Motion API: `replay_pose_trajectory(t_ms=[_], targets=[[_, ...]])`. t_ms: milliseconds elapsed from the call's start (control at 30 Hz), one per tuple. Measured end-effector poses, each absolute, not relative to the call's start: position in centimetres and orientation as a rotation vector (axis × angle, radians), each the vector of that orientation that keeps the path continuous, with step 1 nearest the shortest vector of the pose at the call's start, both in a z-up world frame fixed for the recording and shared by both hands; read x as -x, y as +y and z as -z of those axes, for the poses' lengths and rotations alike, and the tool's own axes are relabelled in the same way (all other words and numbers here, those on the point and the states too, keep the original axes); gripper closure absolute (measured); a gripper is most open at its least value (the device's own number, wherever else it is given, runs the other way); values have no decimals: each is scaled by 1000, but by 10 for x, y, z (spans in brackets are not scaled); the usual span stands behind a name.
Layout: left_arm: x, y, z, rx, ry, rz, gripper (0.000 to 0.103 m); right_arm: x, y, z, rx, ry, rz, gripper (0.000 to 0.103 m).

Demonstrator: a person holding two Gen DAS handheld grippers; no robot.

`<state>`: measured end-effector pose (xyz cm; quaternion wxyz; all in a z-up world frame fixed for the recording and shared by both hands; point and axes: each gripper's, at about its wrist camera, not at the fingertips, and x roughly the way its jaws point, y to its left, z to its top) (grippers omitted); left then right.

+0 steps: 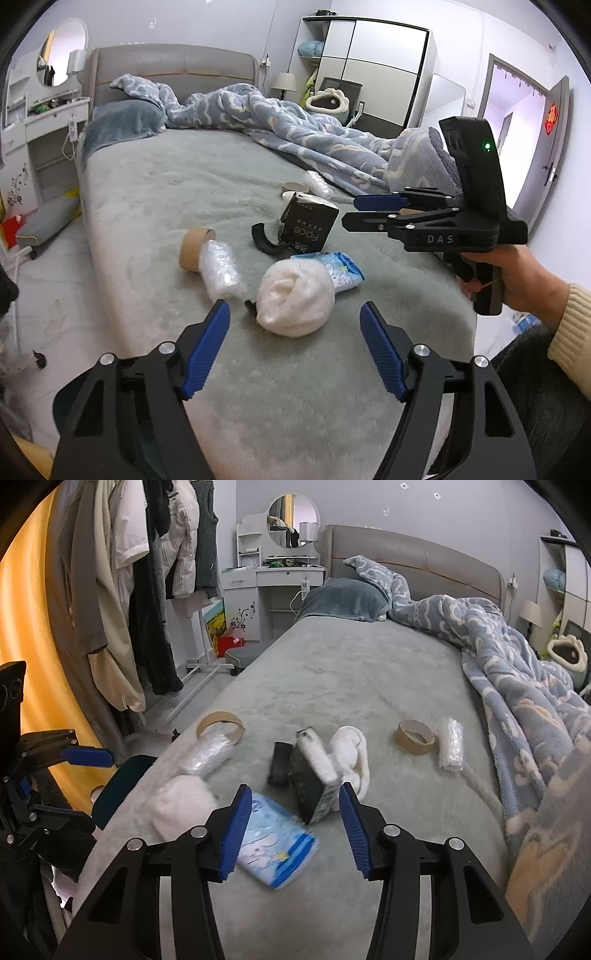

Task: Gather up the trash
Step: 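Reach the right tool to the black box while the left tool approaches the tissue ball, then grasp the black box with the right tool while the left tool grasps the white tissue ball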

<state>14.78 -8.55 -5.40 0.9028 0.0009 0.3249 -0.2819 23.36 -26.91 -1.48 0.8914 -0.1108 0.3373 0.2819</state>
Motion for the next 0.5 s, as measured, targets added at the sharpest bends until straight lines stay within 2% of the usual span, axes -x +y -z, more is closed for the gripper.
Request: replay_pose_trajectory(t_ms=[500], targets=[[-188, -112, 75, -23, 736, 661, 39, -272, -256, 24, 276, 697, -636, 68]])
